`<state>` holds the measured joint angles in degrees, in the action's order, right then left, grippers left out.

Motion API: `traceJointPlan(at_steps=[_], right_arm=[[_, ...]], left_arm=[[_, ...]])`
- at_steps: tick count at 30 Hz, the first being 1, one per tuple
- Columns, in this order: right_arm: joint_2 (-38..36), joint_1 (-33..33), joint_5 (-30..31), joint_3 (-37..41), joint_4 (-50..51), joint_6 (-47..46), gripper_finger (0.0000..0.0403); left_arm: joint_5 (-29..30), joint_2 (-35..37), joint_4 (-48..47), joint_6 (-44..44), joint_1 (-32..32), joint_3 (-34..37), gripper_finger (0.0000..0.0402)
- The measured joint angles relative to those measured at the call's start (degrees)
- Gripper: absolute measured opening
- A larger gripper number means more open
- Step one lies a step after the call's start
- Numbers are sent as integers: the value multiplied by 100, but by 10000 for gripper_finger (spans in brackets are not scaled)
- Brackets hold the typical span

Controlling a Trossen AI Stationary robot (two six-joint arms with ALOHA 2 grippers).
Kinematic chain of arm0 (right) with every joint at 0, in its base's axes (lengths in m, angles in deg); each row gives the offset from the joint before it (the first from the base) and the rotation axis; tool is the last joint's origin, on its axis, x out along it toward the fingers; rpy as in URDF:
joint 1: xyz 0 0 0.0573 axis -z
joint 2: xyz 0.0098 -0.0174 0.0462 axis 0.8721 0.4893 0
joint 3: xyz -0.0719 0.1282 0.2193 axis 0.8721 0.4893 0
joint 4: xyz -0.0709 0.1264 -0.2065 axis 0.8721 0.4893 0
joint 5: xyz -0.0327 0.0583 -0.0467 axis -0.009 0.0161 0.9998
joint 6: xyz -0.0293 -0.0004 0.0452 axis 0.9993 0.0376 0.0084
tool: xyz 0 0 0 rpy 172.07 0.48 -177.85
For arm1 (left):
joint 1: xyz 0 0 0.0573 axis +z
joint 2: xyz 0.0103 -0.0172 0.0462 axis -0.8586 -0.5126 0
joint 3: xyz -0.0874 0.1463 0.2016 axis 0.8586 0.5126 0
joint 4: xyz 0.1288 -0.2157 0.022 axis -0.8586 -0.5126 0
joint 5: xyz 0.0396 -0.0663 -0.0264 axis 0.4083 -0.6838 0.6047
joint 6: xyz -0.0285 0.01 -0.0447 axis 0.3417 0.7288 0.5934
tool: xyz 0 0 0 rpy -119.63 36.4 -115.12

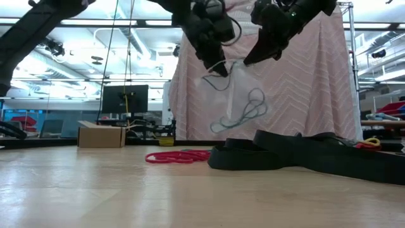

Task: Sort rubber bands
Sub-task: Put the blue rubber band into the transparent zip bag

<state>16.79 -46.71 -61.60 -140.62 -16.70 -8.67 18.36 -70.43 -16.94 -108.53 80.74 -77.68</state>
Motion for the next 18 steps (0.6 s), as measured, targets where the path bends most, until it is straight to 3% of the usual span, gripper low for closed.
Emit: traceJointPlan(at_steps=[9,18], right_arm=[[296,-13,-153,0,-89,-15,0],[287,39,-103,0,-71,-62,0]], left_arm=[[-111,-404,-81,368,-134,0,9],[-226,-381,-1267,845,154,-761,112]])
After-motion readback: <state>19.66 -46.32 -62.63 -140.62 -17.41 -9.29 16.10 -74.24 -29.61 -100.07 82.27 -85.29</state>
